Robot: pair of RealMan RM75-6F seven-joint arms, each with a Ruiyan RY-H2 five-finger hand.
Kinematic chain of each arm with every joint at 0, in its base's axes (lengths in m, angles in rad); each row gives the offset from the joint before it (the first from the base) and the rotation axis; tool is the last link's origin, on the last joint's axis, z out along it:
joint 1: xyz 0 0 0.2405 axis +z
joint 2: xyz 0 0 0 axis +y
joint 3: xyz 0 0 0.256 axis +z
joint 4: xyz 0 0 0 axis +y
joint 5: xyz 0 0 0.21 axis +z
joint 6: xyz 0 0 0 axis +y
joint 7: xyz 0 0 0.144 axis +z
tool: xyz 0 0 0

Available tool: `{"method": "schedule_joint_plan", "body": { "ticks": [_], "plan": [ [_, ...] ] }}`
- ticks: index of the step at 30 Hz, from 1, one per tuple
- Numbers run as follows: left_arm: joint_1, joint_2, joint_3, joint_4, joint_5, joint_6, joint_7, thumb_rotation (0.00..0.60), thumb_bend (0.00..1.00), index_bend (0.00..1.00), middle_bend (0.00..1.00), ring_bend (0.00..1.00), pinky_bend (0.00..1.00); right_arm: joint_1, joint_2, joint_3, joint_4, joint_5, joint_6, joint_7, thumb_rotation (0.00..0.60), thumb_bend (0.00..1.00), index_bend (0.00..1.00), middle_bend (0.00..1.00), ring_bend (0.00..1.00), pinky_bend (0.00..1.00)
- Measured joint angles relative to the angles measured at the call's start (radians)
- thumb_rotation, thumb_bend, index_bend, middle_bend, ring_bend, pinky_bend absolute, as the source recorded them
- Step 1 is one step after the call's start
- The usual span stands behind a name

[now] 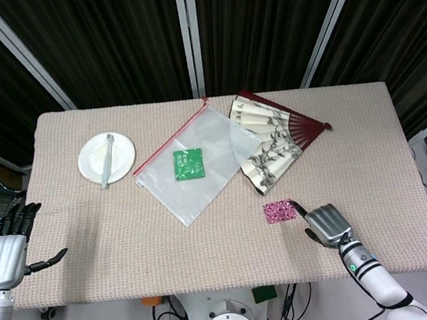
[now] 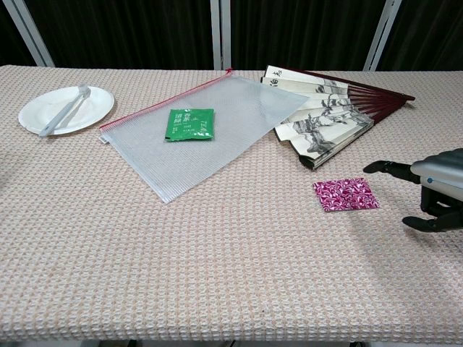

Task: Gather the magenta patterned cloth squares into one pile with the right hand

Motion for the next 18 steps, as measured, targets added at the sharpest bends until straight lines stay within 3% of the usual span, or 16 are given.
{"method": "schedule_joint_plan", "body": {
  "ticks": [18],
  "plan": [
    [-0.001,0.001,0.001,0.003,-0.004,-0.004,-0.005,0.271,0.07,0.09,0.11,0.06,0.18,0.111,-0.015,-0.017,-0.008,0.121,-0.099,0.058,0.6,1.0,0.0,1.0,0.97,0.91]
  ]
}}
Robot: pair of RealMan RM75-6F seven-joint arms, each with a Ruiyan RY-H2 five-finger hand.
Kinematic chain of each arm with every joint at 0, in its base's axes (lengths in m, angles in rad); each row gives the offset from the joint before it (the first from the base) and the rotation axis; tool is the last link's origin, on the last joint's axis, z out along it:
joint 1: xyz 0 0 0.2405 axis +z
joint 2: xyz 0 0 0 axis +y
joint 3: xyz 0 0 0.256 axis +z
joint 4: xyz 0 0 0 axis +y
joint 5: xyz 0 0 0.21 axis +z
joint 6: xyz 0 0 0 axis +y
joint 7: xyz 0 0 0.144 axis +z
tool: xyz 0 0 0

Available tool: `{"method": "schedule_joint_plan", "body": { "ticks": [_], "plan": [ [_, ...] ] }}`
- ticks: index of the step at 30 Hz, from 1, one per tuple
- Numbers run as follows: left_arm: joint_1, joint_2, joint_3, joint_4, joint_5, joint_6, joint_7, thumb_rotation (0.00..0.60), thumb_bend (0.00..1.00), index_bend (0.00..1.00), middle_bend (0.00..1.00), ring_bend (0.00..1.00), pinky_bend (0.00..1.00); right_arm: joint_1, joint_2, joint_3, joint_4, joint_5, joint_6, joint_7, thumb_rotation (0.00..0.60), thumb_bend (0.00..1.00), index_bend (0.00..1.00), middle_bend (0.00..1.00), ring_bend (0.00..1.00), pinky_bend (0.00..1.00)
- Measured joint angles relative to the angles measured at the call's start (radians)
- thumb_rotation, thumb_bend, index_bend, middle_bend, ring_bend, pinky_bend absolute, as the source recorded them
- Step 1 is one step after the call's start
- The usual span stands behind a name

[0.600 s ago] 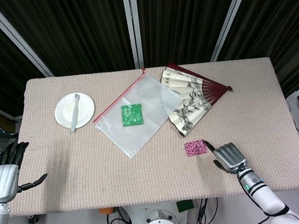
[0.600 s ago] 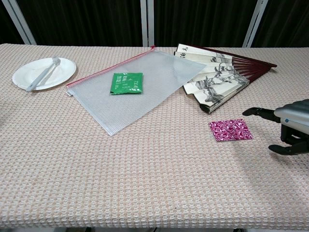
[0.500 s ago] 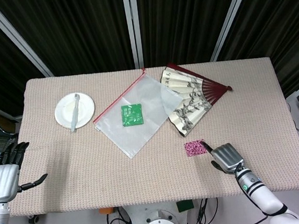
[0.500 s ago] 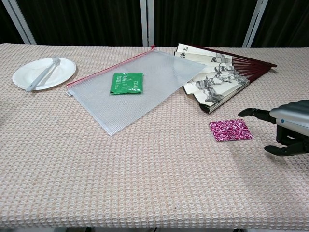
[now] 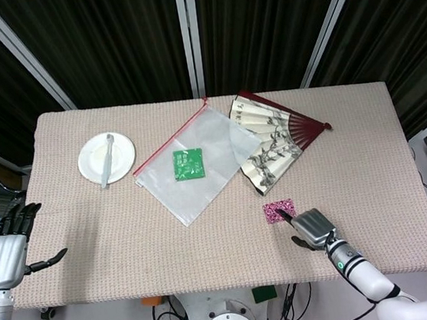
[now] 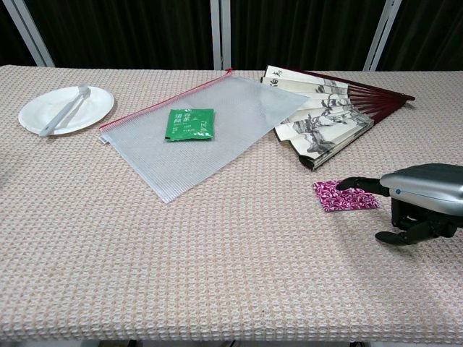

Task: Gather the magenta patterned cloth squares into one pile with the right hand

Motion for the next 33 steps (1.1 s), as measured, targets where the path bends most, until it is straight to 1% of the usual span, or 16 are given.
{"method": "schedule_joint_plan", "body": {
  "ticks": [3,6,13,17,23,29,33],
  "plan": [
    [0.001,-0.001,0.0,0.004,-0.004,-0.001,-0.002,0.274,0.07,0.09,0.11,0.06,0.18,0.016,-0.005,-0.003,0.003,0.037,-0.005,-0.006,0.6,1.0,0.01,1.0,0.97,0.91],
    [0.001,-0.003,-0.001,0.009,-0.005,-0.001,-0.006,0.274,0.07,0.09,0.11,0.06,0.18,0.033,-0.007,-0.012,0.005,0.077,-0.005,-0.021,0.6,1.0,0.04,1.0,0.97,0.91],
    [-0.004,-0.005,0.001,0.008,0.001,-0.007,-0.001,0.277,0.07,0.09,0.11,0.06,0.18,0.064,0.003,-0.044,-0.004,0.164,0.018,-0.048,0.6,1.0,0.07,1.0,0.98,0.91],
    [-0.007,-0.005,0.001,0.004,0.002,-0.01,0.005,0.294,0.07,0.09,0.11,0.06,0.18,0.067,0.02,-0.06,-0.014,0.185,0.044,-0.048,0.6,1.0,0.09,1.0,0.98,0.91],
    [-0.008,-0.004,0.002,-0.003,0.002,-0.011,0.014,0.296,0.07,0.09,0.11,0.06,0.18,0.063,0.057,-0.08,-0.017,0.213,0.059,-0.024,0.6,1.0,0.09,1.0,0.98,0.91],
    [-0.011,-0.003,0.002,-0.011,0.004,-0.014,0.026,0.297,0.07,0.09,0.11,0.06,0.18,0.069,0.094,-0.1,-0.017,0.263,0.062,-0.015,0.6,1.0,0.1,1.0,0.99,0.91],
    [-0.014,-0.003,0.002,-0.016,0.004,-0.017,0.032,0.297,0.07,0.09,0.11,0.06,0.18,0.067,0.119,-0.11,-0.022,0.272,0.069,0.002,0.6,1.0,0.11,1.0,0.99,0.91]
  ]
}}
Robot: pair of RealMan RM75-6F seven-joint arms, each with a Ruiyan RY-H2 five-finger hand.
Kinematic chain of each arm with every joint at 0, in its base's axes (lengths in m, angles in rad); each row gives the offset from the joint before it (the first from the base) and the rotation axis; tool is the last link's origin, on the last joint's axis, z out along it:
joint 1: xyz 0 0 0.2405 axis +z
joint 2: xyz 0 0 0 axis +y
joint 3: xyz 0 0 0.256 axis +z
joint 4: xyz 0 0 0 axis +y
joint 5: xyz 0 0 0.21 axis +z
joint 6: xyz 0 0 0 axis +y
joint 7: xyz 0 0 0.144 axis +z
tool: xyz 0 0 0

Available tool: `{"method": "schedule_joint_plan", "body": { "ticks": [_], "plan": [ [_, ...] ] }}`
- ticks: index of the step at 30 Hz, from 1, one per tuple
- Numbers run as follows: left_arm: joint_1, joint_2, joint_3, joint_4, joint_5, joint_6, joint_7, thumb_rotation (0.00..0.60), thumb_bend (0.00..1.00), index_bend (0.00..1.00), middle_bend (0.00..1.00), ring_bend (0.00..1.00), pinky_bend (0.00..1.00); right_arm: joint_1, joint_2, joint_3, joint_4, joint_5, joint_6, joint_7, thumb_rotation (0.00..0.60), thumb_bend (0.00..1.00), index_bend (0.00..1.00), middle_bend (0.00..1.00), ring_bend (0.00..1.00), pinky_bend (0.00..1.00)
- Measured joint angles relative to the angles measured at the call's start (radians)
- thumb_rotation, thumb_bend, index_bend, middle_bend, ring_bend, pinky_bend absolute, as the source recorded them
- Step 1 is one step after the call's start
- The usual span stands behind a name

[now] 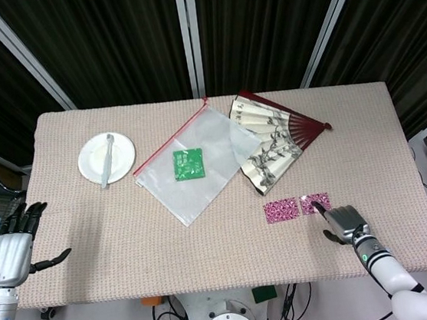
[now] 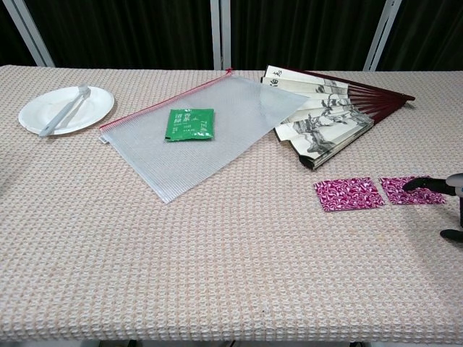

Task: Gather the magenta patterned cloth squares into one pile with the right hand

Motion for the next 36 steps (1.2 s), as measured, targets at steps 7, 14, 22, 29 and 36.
{"method": "schedule_joint_plan", "body": {
  "ticks": [7,14,22,29,36],
  "plan": [
    [0.0,0.001,0.0,-0.002,-0.002,0.0,0.002,0.295,0.07,0.09,0.11,0.06,0.18,-0.007,0.03,-0.008,-0.013,0.003,0.021,0.027,0.6,1.0,0.12,1.0,0.99,0.91],
    [0.002,0.002,0.0,-0.002,-0.002,0.005,-0.003,0.298,0.07,0.09,0.11,0.06,0.18,-0.015,0.014,0.011,-0.031,-0.125,0.044,0.072,0.6,1.0,0.09,1.0,0.99,0.91],
    [0.005,0.01,0.0,0.001,-0.009,0.005,-0.017,0.295,0.07,0.09,0.11,0.06,0.18,0.039,-0.092,0.042,-0.004,-0.115,0.017,0.031,0.6,1.0,0.06,1.0,0.99,0.91],
    [0.006,0.01,0.0,0.016,-0.015,0.0,-0.035,0.299,0.07,0.09,0.11,0.06,0.18,0.078,-0.116,0.041,-0.003,-0.034,0.008,-0.027,0.6,1.0,0.06,1.0,0.99,0.91],
    [0.002,0.002,0.001,0.022,-0.01,-0.006,-0.035,0.301,0.07,0.09,0.11,0.06,0.18,0.104,-0.094,0.012,-0.046,0.009,-0.018,-0.038,0.6,1.0,0.13,1.0,0.99,0.91]
  ]
}}
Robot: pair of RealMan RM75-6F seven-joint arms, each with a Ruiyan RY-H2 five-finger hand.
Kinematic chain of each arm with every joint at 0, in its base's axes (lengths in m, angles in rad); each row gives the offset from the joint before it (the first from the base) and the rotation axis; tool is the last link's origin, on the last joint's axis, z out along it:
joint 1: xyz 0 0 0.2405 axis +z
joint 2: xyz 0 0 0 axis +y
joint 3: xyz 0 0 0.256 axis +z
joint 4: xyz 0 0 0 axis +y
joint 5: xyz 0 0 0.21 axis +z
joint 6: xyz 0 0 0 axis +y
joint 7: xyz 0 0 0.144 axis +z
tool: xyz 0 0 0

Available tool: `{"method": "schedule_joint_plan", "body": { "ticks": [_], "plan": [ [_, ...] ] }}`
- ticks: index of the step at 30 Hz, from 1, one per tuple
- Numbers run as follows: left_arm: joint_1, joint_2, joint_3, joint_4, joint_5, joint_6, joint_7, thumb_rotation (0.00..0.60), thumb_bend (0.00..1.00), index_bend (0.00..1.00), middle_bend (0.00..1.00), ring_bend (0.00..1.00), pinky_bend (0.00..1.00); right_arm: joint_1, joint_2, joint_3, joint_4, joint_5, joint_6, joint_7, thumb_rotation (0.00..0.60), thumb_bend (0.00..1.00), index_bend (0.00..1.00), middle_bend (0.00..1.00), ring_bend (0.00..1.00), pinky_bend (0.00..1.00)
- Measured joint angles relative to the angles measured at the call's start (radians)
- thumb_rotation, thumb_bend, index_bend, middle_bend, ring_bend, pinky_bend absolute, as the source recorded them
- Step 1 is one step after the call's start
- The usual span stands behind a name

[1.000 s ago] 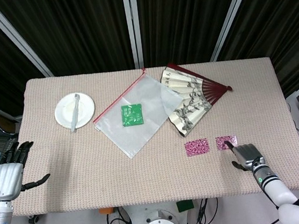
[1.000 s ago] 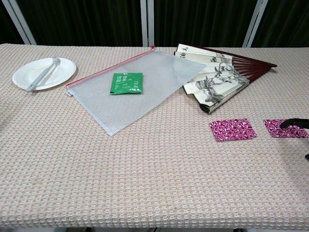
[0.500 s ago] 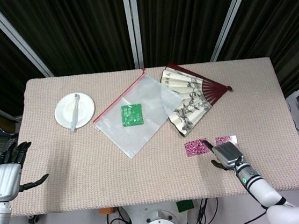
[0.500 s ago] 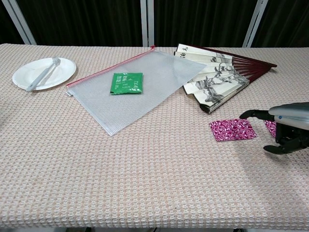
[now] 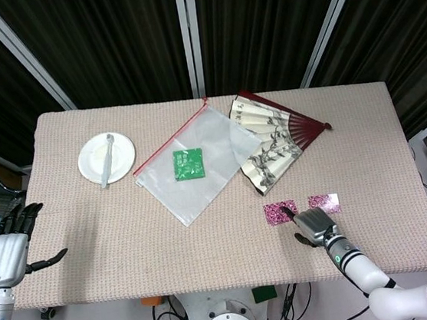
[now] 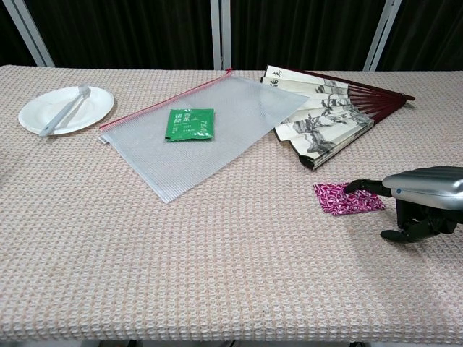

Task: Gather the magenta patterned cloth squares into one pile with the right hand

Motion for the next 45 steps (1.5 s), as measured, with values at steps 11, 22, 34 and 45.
{"method": "schedule_joint_plan", "body": {
  "ticks": [11,22,34,45],
  "plan": [
    [-0.001,-0.001,0.002,-0.013,0.007,0.005,0.018,0.301,0.07,0.09,0.11,0.06,0.18,-0.036,0.045,-0.075,-0.071,-0.065,0.066,0.002,0.6,1.0,0.14,1.0,0.99,0.91],
    [-0.003,-0.004,0.004,-0.018,0.014,0.005,0.024,0.308,0.07,0.09,0.11,0.06,0.18,-0.08,0.092,-0.132,-0.126,-0.117,0.098,0.013,0.6,1.0,0.15,1.0,0.99,0.91],
    [0.002,-0.002,0.005,-0.01,0.009,0.009,0.008,0.311,0.07,0.09,0.11,0.06,0.18,-0.138,0.094,-0.097,-0.135,-0.295,0.207,0.09,0.6,1.0,0.26,1.0,0.96,0.9],
    [0.002,-0.003,0.005,0.013,0.007,0.005,-0.024,0.328,0.07,0.09,0.11,0.06,0.18,-0.162,-0.049,0.048,0.031,-0.353,0.342,-0.007,0.6,0.19,0.34,1.0,0.97,0.9]
  ]
}}
